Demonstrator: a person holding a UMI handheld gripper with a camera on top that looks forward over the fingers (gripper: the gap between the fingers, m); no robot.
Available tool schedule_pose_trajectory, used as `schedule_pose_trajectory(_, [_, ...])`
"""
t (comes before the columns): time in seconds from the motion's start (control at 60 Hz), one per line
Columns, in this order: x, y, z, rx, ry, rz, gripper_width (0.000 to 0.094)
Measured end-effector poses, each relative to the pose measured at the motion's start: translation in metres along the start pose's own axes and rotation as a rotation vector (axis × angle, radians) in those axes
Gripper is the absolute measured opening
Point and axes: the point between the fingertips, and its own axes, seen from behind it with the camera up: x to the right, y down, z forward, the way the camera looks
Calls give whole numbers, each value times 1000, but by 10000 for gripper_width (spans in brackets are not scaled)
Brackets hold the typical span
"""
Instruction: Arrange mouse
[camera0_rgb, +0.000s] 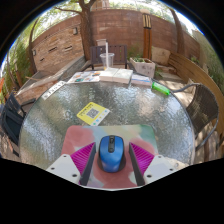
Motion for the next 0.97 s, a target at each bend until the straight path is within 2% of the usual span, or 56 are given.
schedule_pose_trajectory(0.033, [2, -6, -8, 9, 13, -15, 825])
schedule_pose_trajectory(0.05, [2, -8, -10, 15, 16, -21, 864])
schedule_pose_trajectory(0.083, [3, -13, -18, 26, 26, -32, 815])
schedule_pose_trajectory(0.15, [2, -24, -38, 50, 45, -39, 860])
schedule_pose_trajectory(0.383, [-7, -52, -140, 169, 145, -28, 850])
schedule_pose_trajectory(0.533, [-25, -41, -212, 231, 190, -33, 851])
schedule_pose_trajectory(0.75, [-54, -1, -278, 236, 211, -43, 851])
schedule_pose_trajectory(0.967, [-68, 19, -300, 220, 206, -41, 851])
